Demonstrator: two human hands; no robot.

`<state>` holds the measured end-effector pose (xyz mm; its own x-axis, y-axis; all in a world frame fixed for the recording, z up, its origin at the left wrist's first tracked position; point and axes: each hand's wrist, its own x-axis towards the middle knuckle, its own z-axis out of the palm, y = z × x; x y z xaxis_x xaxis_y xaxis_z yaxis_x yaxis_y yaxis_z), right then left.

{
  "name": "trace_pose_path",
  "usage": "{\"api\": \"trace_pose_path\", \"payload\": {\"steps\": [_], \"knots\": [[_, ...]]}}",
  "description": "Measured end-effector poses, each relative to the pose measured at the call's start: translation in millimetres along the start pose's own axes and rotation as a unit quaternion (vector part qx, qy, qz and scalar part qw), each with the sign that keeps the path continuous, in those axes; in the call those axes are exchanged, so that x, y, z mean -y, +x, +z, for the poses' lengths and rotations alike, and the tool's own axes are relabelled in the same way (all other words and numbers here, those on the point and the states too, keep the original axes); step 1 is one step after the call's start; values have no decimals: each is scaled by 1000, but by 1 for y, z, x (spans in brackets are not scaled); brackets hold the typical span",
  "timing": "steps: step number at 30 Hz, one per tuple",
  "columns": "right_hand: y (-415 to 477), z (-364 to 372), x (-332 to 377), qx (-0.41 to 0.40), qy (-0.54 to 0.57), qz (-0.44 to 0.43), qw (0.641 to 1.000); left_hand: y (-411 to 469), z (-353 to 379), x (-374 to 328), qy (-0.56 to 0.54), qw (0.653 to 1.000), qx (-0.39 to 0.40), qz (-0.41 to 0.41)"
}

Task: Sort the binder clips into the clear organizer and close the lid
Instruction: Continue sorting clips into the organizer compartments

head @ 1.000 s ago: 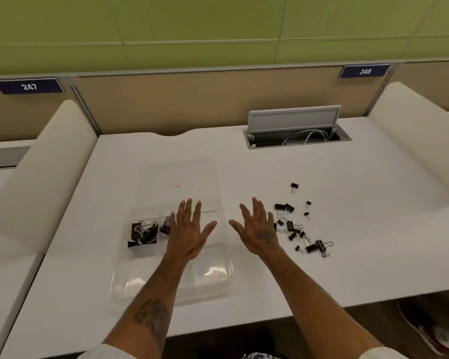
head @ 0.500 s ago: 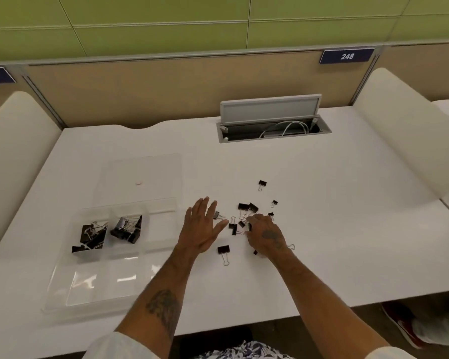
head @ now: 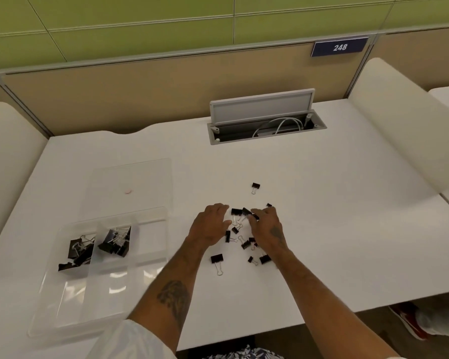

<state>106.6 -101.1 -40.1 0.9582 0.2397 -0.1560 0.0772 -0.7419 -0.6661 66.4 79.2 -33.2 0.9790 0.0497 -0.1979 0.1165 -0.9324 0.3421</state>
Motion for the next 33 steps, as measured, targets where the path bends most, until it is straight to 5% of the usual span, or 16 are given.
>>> {"api": "trace_pose_path", "payload": {"steps": [10,19,25,33], "knots": [[15,-23,-23,-61,140,88,984,31,13,-21,7,998,62,-11],[17,-30,-29,-76,172,90,978,38,16,-20,19,999,28,-38],[18,-27,-14,-70,239,106,963,35,3,-16,-93,992,-26,-83],[19,-3,42,-5,326,115,938,-6,-44,13,-316,932,-134,-119]]}}
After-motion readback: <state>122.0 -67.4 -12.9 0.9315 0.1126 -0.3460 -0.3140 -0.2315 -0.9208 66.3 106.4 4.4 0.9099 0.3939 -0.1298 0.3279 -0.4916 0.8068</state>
